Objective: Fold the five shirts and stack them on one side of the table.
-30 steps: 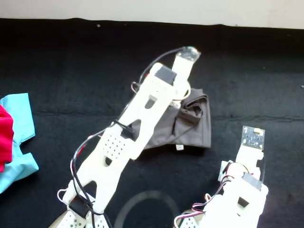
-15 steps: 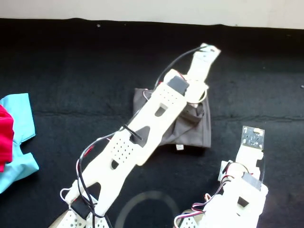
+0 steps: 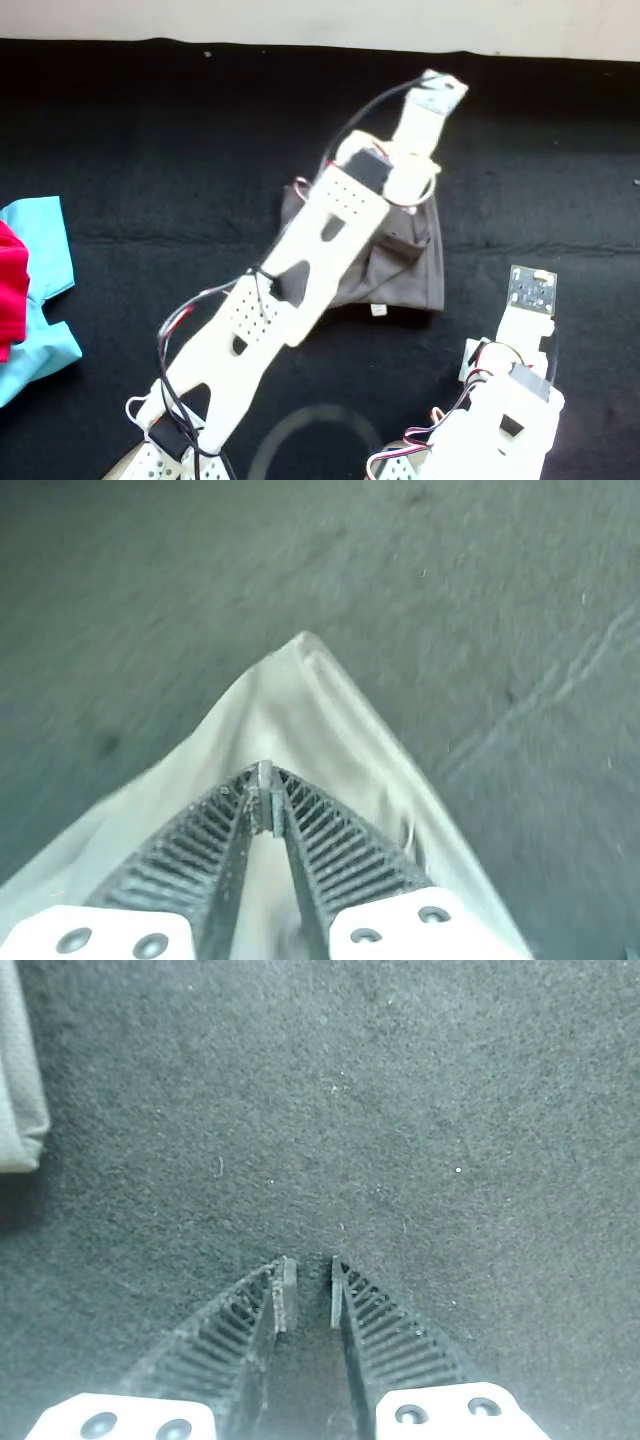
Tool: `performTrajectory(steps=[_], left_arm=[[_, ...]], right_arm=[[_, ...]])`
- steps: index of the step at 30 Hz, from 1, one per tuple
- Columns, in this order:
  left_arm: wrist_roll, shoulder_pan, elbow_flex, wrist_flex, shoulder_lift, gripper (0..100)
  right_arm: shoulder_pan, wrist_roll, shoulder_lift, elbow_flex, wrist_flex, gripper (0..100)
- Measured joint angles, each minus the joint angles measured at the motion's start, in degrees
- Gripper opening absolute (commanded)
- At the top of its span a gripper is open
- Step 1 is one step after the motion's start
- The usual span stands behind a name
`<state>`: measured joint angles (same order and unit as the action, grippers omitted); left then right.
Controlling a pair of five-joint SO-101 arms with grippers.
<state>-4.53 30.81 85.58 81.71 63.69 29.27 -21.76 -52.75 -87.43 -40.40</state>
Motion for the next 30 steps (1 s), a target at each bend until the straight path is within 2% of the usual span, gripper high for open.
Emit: performTrajectory(steps=[4,7,13,22,30], left_arm=[[0.09,-3.52,6.59,14.77,-3.43,1],[0.09,-7.47,5.71,19.08,-6.95,1],[0.09,-14.68,-5.89,20.04,-20.84,1],[0.09,-22.95,-41.85,19.96,-48.53,1],[0.09,-35.16,-69.36,11.6,-53.1,1]], right_arm=[[-0.26,0.0,0.44,5.01,-5.36,2.2],[-2.99,0.88,0.44,13.54,-11.43,1.9],[-14.33,4.75,2.29,32.26,-21.36,0.5],[-31.74,7.47,25.67,58.11,-28.84,0.6],[-42.46,7.47,48.7,71.56,-29.71,0.6]])
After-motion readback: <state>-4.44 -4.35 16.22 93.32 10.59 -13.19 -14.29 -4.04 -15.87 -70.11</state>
